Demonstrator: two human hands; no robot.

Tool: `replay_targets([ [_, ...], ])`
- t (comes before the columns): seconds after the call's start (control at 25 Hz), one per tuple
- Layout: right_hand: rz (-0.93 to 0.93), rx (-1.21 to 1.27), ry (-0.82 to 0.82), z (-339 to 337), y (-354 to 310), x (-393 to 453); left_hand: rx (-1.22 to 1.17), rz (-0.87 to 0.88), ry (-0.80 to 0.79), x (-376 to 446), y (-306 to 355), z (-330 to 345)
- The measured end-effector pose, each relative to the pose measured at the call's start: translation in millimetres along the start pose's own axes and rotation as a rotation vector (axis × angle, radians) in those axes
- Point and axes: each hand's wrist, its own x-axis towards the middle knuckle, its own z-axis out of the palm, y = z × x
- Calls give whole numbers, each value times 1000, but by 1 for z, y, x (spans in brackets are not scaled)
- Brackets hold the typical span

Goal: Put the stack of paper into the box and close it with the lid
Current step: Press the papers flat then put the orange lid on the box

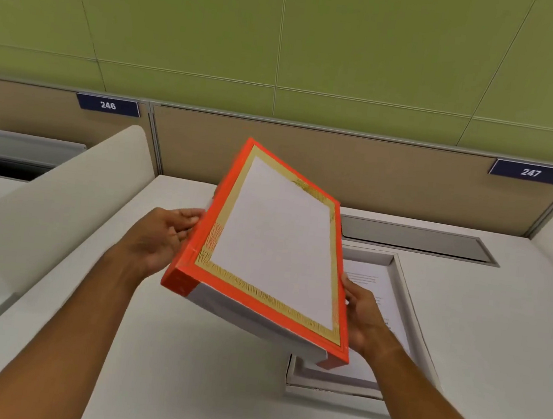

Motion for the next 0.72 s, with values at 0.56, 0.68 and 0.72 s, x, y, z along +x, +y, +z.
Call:
replay_targets([
  [0.56,-9,-283,334,-141,-61,-44,415,-237,18,59,-137,80],
  [0.68,-7,-311,370,-152,-58,-46,404,-246,24,60,-153,88],
  [0.72,4,-323,385,-159,-58,-46,409,-241,36,60,-159,94],
])
